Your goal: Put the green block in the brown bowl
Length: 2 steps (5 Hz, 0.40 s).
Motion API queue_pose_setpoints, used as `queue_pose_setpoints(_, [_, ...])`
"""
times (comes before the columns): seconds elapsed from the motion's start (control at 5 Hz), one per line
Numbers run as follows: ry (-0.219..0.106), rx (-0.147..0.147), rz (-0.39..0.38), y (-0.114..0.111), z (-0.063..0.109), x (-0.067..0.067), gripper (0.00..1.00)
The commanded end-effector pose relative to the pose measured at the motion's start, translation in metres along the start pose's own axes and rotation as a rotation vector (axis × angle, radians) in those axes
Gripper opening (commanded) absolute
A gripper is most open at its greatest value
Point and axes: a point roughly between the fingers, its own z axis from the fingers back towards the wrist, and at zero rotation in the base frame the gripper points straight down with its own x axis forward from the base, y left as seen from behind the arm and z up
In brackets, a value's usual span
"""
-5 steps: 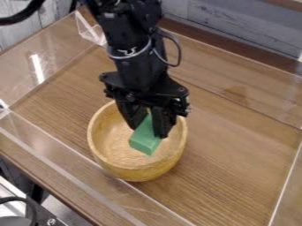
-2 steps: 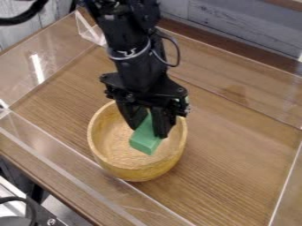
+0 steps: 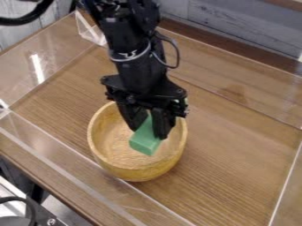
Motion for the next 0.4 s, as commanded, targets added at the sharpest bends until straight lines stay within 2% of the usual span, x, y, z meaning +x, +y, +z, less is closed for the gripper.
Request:
queue_pose_setpoints(0.0, [-0.049, -0.004, -0.011, -0.0001, 0.0095, 0.0132, 0.00])
queue_pose_setpoints(0.2, [-0.050, -0.007, -0.011, 0.0006, 0.0095, 0.0162, 1.00])
